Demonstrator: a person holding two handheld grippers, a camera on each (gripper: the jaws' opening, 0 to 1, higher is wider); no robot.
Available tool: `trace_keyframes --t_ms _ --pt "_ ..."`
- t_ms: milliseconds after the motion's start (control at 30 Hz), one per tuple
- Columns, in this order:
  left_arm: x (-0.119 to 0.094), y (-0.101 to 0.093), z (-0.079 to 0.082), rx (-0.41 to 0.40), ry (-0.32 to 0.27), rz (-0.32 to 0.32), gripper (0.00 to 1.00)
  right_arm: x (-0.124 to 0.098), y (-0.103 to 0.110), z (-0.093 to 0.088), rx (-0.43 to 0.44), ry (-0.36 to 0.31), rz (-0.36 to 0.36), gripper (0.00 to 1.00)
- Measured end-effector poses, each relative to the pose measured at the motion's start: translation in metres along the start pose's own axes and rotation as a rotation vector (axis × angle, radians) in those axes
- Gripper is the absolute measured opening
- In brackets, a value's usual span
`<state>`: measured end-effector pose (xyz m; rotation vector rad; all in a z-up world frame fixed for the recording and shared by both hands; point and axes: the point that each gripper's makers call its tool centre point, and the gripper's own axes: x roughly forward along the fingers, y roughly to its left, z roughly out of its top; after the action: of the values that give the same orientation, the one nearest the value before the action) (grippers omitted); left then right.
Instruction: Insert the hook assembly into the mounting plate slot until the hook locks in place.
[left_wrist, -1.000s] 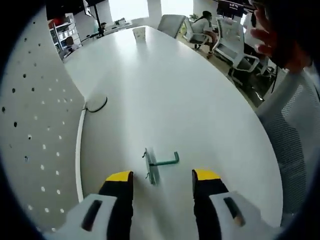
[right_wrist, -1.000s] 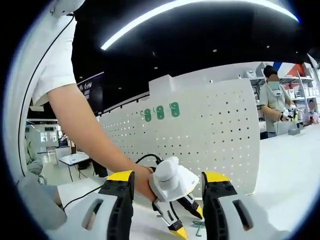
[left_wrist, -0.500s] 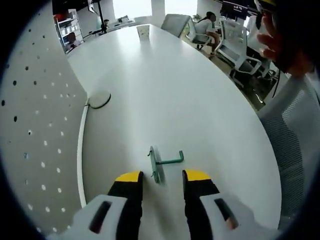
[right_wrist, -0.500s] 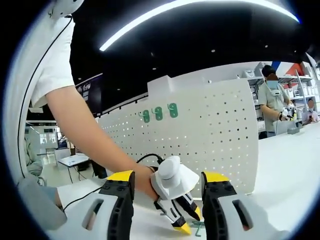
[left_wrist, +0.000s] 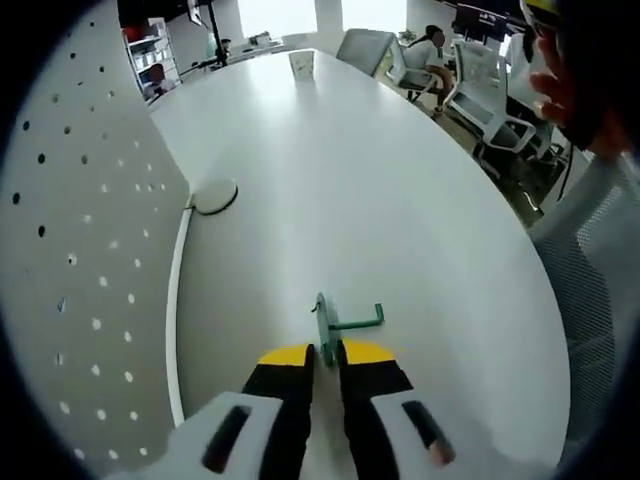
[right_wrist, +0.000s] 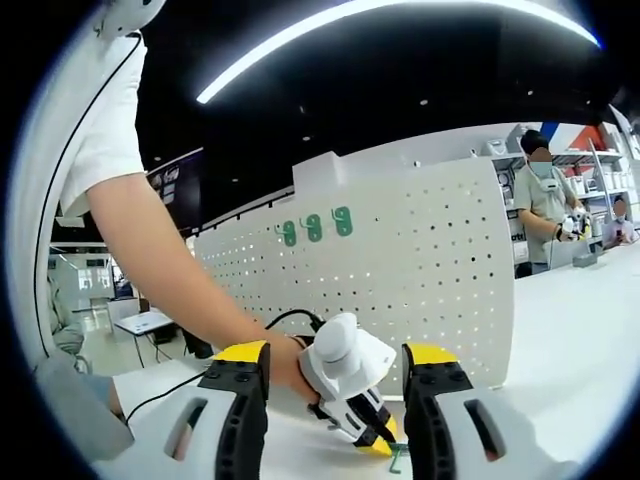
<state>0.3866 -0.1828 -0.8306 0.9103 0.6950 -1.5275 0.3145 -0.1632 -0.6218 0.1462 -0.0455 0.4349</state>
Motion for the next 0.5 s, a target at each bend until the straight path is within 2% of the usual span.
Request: trace_keyframes --t_ms 133,233,500 --pt "0.0005 0.0024 -0.0007 -0.006 0.003 0.014 0.06 -0.0004 -0.0006 0.0003 0.000 -0.001 -0.002 0.51" --pt "0.0000 0.0023 -0.0012 0.064 0.026 0.033 0.04 -0.0006 -0.0014 -0.0001 0.001 0.000 -0.003 0.51" --pt "-0.0008 0.0024 -0.0014 0.033 0.017 0.040 0.04 -0.0007 -0.0018 0.0002 0.006 -0.002 -0.004 0.50"
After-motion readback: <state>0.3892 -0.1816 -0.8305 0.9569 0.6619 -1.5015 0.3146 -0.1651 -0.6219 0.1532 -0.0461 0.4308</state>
